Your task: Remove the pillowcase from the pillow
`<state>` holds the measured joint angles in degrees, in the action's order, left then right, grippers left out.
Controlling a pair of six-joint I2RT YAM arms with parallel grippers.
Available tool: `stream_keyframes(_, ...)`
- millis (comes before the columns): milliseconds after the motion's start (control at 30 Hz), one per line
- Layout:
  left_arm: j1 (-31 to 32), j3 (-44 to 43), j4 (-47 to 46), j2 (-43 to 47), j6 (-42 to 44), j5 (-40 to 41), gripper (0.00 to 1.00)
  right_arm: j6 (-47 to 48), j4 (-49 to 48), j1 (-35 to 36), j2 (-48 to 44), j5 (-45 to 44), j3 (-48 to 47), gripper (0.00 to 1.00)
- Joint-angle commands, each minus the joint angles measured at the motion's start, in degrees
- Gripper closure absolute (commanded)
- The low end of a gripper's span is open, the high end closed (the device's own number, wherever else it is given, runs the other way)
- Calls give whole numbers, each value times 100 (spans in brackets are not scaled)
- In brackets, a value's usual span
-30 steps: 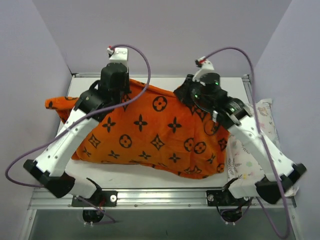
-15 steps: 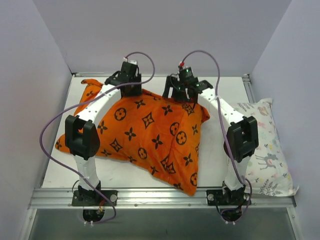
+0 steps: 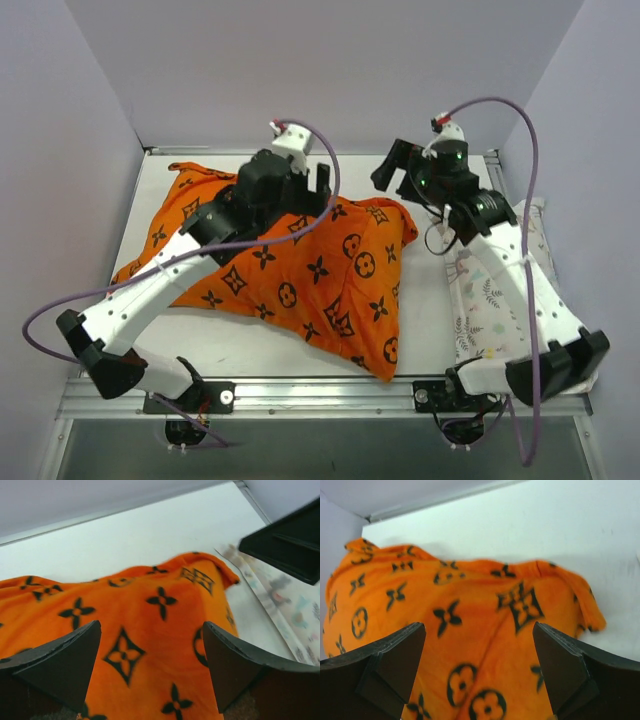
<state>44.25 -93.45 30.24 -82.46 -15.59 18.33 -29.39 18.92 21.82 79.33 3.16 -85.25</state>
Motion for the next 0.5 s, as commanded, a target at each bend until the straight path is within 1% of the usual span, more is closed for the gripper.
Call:
stream_keyframes(0,680,598,-80,238,66,583,9,-76,43,68,-1151,-140,1148,7)
stream_keyframes(33,986,791,-71,239,22,610,9,-163,16,59,-1435,-175,1717,7)
stream_keyframes(67,1128,880,-79,230,-31,654,8,-216,-2,50,-1716,-184,2044,6)
stream_keyframes(100,1286,942,-71,160,-57,724,8,-251,-89,67,-2250,-36,2335,6)
stream_keyframes(133,1392,986,-71,107,-75,899,8,-321,-177,94,-2499,70,2625,6)
stream_keyframes(167,1620,1047,-79,29,-67,1005,7,-513,-256,103,-2736,140,3254,7)
stream_keyframes(200,1700,1065,-71,-146,-66,1128,7,-629,-466,111,-3078,394,3513,7)
stream_keyframes(233,1727,1057,-71,-252,-66,1199,7,-682,-633,138,-3221,509,3820,7)
stream_keyframes(267,1754,1031,-62,-358,-75,1260,7,-804,-800,277,-3318,571,4267,7)
stream_keyframes(300,1797,1030,-79,-516,-101,1278,7,-832,-1089,357,-3380,581,4471,6)
stream_keyframes(333,1824,1030,-106,-578,-128,1305,7,-832,-1214,453,-3354,668,4587,5)
stream_keyframes(367,1841,1039,-115,-631,-154,1427,6,-823,-1285,733,-3249,634,4744,5)
stream_keyframes(467,1868,1101,-194,-789,-224,1533,6,-832,-1724,1182,-3065,335,4991,1)
